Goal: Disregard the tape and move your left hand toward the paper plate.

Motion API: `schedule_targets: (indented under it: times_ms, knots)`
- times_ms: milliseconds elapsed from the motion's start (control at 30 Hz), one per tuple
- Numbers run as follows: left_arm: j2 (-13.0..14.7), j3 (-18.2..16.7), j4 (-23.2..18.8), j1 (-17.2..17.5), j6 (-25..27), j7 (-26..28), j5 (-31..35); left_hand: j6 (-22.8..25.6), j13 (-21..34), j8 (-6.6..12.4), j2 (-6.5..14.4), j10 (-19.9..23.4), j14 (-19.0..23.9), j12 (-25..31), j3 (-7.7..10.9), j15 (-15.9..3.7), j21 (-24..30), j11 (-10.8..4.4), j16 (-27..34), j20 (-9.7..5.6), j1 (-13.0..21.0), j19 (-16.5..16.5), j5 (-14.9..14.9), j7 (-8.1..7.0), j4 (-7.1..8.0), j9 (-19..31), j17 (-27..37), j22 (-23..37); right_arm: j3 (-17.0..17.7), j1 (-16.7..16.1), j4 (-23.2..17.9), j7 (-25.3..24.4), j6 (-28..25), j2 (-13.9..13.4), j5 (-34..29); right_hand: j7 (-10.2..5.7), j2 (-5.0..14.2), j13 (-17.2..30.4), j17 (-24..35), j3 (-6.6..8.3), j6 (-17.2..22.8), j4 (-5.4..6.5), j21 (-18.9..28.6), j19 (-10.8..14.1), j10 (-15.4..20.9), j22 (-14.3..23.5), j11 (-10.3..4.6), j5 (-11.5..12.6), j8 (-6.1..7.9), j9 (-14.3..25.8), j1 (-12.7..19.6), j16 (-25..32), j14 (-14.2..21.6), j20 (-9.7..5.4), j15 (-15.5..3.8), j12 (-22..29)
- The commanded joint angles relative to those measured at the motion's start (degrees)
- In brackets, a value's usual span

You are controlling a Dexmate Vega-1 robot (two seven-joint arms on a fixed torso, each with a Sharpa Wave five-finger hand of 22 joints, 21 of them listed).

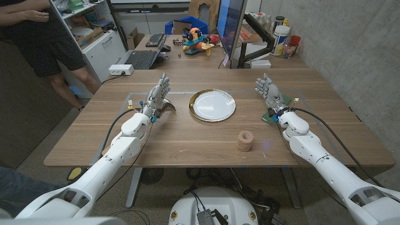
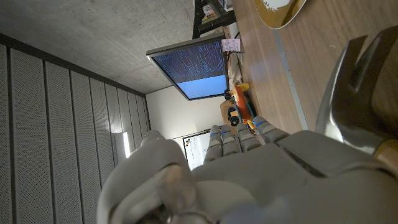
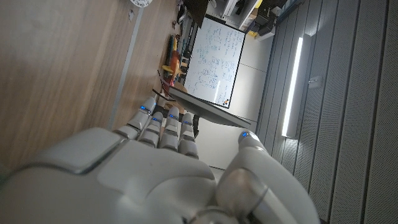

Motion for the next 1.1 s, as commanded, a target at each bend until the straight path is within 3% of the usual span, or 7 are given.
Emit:
schedule_targets:
  times_ms: [33, 233, 500, 1100]
  knots:
    - [-12.01, -14.6, -0.29, 1.89, 5.69, -8.77, 13.2, 0.41, 0.27, 0.33, 0.0, 0.3, -0.3, 0.4, -0.38, -0.05, 0.36, -0.19, 0.28, 0.02, 0.63, -0.48, 0.35, 0.11, -0.11, 0.16, 0.12, 0.32, 9.72, -1.92, -1.52, 4.8, -6.14, 7.92, -10.09, 0.07, 0.05, 0.18, 0.13, 0.43, 0.56, -0.07, 0.3, 0.04, 0.47, 0.17, -0.12, 0.4, 0.27, 0.0, 0.44, 0.45, 0.31, -1.04, -0.01, 0.19]
    - [-16.26, -19.62, -0.46, 1.7, 6.85, -12.36, 18.3, 0.45, 0.27, 0.3, 0.02, 0.44, -0.25, 0.42, -0.35, -0.07, 0.33, -0.32, 0.28, 0.13, 0.7, -0.54, 0.26, 0.12, -0.11, 0.16, 0.12, 0.32, 13.67, -2.11, -1.71, 7.42, -7.6, 11.75, -14.31, 0.02, 0.15, 0.17, 0.09, 0.43, 0.59, -0.06, 0.16, 0.14, 0.43, 0.18, 0.07, 0.4, 0.28, -0.09, 0.43, 0.47, 0.4, -1.05, 0.03, 0.12]
    - [-19.56, -23.54, -0.45, 1.04, 7.62, -15.39, 22.38, 0.53, 0.28, 0.28, 0.04, 0.55, -0.21, 0.42, -0.33, -0.01, 0.29, -0.35, 0.27, 0.3, 0.76, -0.65, 0.16, 0.05, -0.1, 0.17, 0.14, 0.33, 17.08, -1.91, -1.68, 9.75, -8.42, 15.39, -18.38, 0.0, 0.23, 0.14, 0.04, 0.37, 0.66, -0.07, -0.13, 0.21, 0.47, 0.19, 0.02, 0.4, 0.3, -0.24, 0.38, 0.45, 0.44, -0.97, 0.04, 0.02]
    - [-21.88, -26.49, -2.92, 1.13, 8.68, -17.6, 26.93, 0.4, 0.29, 0.11, 0.1, 0.36, -0.32, 0.25, -0.26, 0.0, 0.22, -0.43, 0.19, 0.65, 0.91, -0.9, -0.08, -0.09, -0.06, 0.18, 0.16, 0.35, 20.96, -1.64, -1.52, 12.45, -9.23, 19.49, -22.91, -0.25, 0.5, 0.11, -0.05, 0.31, 0.6, -0.09, -0.78, 0.2, 0.45, 0.22, 0.02, 0.4, 0.27, -0.52, 0.3, 0.37, 0.39, -0.76, 0.18, -0.21]
